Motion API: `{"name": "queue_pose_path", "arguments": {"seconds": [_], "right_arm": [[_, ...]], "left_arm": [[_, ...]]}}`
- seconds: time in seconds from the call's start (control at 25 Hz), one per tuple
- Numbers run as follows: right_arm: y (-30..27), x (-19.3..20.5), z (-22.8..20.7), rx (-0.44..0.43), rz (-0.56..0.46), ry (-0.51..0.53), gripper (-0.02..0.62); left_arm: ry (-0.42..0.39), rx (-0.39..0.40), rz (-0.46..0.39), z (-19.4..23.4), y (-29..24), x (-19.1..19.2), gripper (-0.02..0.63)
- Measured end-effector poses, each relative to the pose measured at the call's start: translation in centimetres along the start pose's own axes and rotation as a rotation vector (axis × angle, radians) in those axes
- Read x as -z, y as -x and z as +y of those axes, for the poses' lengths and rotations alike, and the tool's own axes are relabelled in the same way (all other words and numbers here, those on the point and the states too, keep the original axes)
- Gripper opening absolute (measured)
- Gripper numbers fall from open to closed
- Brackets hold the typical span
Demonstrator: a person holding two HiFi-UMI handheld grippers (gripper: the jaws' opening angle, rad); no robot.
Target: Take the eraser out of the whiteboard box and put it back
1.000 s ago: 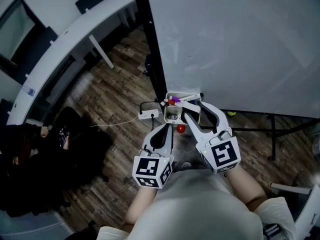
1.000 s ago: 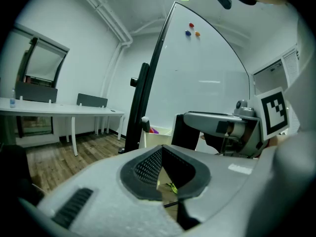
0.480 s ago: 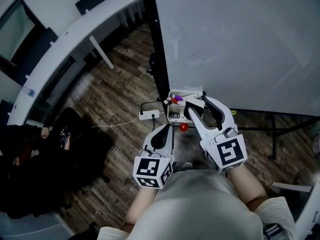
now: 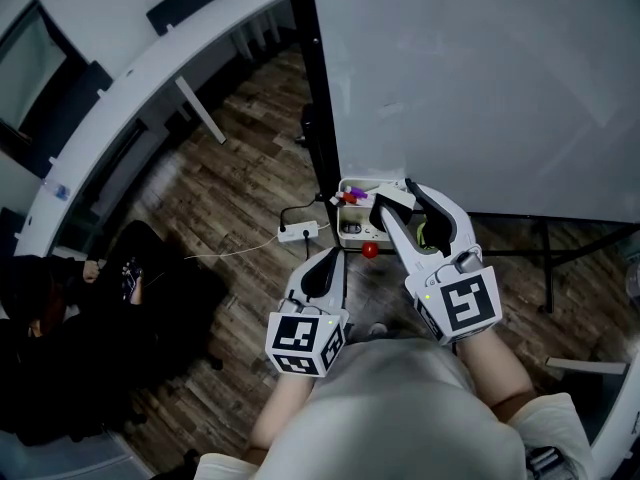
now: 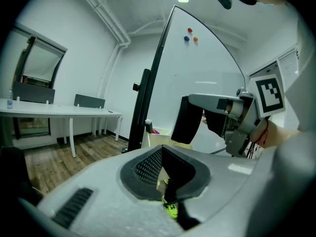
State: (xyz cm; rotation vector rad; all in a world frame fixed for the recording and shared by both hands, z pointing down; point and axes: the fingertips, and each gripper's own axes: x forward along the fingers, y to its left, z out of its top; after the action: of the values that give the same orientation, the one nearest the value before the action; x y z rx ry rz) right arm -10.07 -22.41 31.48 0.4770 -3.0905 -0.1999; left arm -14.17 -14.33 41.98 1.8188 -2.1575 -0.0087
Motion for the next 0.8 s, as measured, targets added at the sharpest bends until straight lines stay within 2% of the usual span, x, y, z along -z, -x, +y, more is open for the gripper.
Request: {"name": "queue_pose_path", "arguments": {"seconds": [0.64, 0.8], "right_arm": [[3.6, -4.2, 0.1, 0.117, -0.082, 0.005, 0.188], [5.0, -4.4, 0.4, 0.15, -0.073, 0.008, 0.187]], "left_arm": [[-0.019, 0.075, 0.014, -1.2, 1.5, 0.1, 0.0], [-0.026, 0.1, 0.015, -1.7, 2.0, 0.0, 0.0]]}}
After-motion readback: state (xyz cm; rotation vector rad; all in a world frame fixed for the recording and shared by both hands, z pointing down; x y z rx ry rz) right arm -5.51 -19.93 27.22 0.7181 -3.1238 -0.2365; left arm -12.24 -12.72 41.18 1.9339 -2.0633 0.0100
